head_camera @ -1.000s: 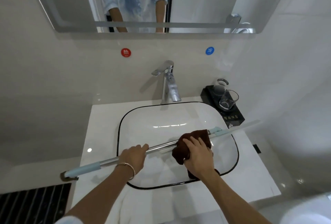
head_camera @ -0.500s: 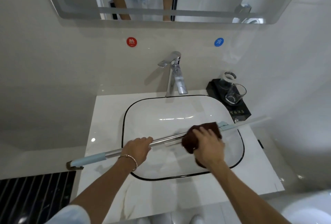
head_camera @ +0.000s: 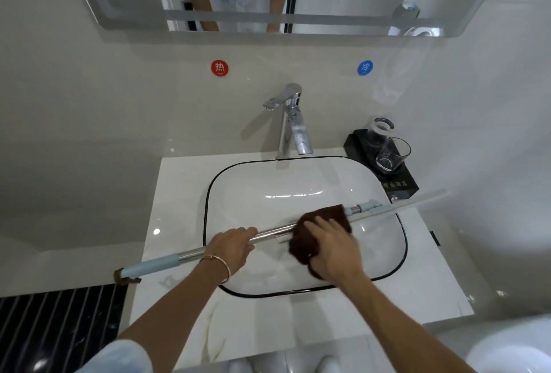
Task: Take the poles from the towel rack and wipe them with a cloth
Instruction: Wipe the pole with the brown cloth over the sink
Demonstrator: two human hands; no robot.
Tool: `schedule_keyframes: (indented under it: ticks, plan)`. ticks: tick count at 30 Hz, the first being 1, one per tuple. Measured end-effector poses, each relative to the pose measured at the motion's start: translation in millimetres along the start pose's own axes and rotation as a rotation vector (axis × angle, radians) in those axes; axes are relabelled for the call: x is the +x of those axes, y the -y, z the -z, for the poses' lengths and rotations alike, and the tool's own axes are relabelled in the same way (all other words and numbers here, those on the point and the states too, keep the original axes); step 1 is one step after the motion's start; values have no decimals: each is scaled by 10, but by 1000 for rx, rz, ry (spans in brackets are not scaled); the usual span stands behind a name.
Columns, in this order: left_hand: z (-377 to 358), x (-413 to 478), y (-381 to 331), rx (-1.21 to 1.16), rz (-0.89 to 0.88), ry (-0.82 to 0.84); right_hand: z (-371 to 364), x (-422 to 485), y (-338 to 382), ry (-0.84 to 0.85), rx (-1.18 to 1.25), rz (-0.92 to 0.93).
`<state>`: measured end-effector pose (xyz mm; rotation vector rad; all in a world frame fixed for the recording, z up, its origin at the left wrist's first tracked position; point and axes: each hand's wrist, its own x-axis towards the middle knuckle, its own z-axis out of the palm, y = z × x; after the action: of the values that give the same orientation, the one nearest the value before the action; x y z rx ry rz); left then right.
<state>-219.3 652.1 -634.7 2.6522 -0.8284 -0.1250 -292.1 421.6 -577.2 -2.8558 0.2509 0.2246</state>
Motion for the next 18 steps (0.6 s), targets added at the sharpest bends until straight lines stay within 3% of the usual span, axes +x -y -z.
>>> schedule_keyframes:
  ticks: [3, 5, 10, 12, 14, 18]
  plan:
    - [-6, -19, -6, -6, 17, 0, 189, 84, -257, -12, -53, -180]
    - [6, -7, -31, 13, 25, 7, 162, 60, -131, -2, -69, -199]
    - [30, 14, -90, 121, 57, 81, -295, -239, 375, 2, -114, 180]
    - [52, -7, -66, 139, 59, 95, -281, -236, 298, -7, -146, 237]
    - [55, -22, -53, 170, 23, 76, -104, -193, 83, -5, -161, 204]
    - [116, 9, -133, 201, 20, 140, 213, -134, -557, -4, -180, -29]
